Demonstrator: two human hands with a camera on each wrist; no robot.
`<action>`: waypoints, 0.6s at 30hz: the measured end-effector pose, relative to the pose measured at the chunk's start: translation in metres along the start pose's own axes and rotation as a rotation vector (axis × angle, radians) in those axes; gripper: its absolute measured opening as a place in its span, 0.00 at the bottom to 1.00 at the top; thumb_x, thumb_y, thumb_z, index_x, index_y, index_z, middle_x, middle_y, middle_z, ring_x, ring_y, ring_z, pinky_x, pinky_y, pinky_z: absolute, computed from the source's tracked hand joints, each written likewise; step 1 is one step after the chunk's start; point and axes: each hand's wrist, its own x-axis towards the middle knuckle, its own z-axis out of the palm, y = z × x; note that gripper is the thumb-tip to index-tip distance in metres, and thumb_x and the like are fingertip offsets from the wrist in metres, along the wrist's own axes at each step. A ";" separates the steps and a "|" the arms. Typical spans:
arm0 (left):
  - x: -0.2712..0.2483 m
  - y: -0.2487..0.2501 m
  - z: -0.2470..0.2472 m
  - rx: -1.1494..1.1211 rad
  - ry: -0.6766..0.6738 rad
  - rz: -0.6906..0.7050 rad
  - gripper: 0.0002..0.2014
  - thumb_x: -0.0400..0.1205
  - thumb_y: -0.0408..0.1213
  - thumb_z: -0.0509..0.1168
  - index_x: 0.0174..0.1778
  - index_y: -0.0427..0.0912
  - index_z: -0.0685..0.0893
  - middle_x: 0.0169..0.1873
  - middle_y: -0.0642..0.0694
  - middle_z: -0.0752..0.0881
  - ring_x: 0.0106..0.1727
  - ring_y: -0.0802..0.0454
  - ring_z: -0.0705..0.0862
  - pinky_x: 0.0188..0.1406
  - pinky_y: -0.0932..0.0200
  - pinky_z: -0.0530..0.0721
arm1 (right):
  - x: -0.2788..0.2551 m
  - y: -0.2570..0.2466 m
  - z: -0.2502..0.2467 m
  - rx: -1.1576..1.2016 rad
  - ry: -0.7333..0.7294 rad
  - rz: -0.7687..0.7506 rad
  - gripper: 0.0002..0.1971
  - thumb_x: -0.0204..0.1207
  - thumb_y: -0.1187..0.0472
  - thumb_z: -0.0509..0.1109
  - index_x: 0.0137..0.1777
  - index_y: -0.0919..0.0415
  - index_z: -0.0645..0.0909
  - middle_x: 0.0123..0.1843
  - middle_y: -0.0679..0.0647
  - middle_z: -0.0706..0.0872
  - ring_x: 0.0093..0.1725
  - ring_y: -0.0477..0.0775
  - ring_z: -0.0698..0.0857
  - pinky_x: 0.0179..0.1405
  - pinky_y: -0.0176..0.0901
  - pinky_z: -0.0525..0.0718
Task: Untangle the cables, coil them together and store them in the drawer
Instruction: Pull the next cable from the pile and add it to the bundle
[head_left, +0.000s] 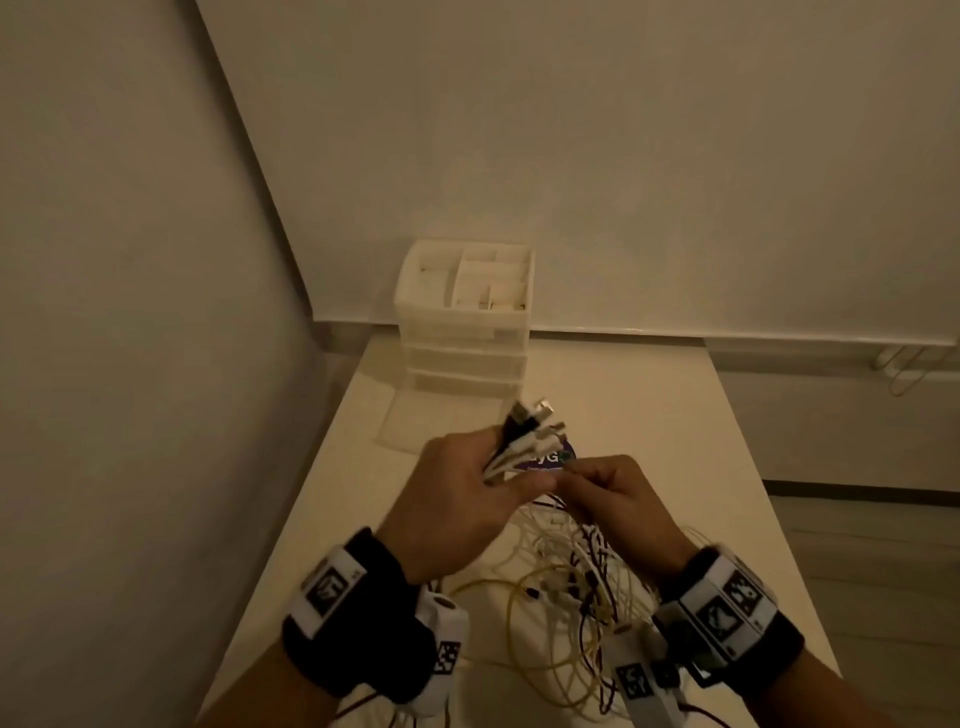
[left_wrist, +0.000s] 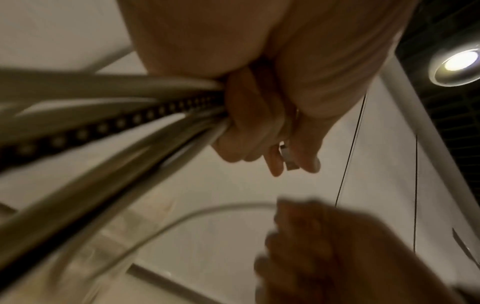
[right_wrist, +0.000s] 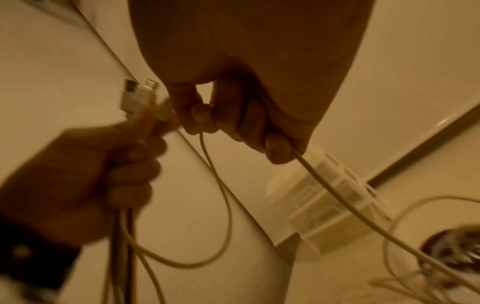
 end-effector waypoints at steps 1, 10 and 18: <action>0.001 -0.003 0.009 -0.012 -0.021 -0.006 0.13 0.77 0.39 0.74 0.58 0.50 0.89 0.50 0.60 0.91 0.53 0.65 0.88 0.56 0.58 0.86 | 0.001 -0.007 -0.002 0.045 -0.016 -0.006 0.23 0.71 0.59 0.71 0.22 0.71 0.66 0.21 0.53 0.63 0.25 0.51 0.61 0.28 0.42 0.59; 0.020 -0.004 0.020 0.031 0.107 0.099 0.08 0.79 0.42 0.72 0.50 0.61 0.88 0.43 0.67 0.89 0.49 0.69 0.87 0.48 0.70 0.82 | -0.004 -0.006 -0.016 0.326 -0.099 0.003 0.22 0.77 0.56 0.67 0.35 0.80 0.73 0.25 0.50 0.69 0.25 0.48 0.63 0.29 0.42 0.60; 0.031 0.009 -0.055 -0.060 0.659 0.165 0.14 0.81 0.48 0.70 0.29 0.53 0.82 0.18 0.60 0.78 0.22 0.61 0.73 0.26 0.58 0.73 | -0.014 0.054 -0.018 0.008 0.024 0.083 0.17 0.82 0.53 0.64 0.36 0.62 0.83 0.27 0.50 0.75 0.29 0.50 0.72 0.33 0.45 0.72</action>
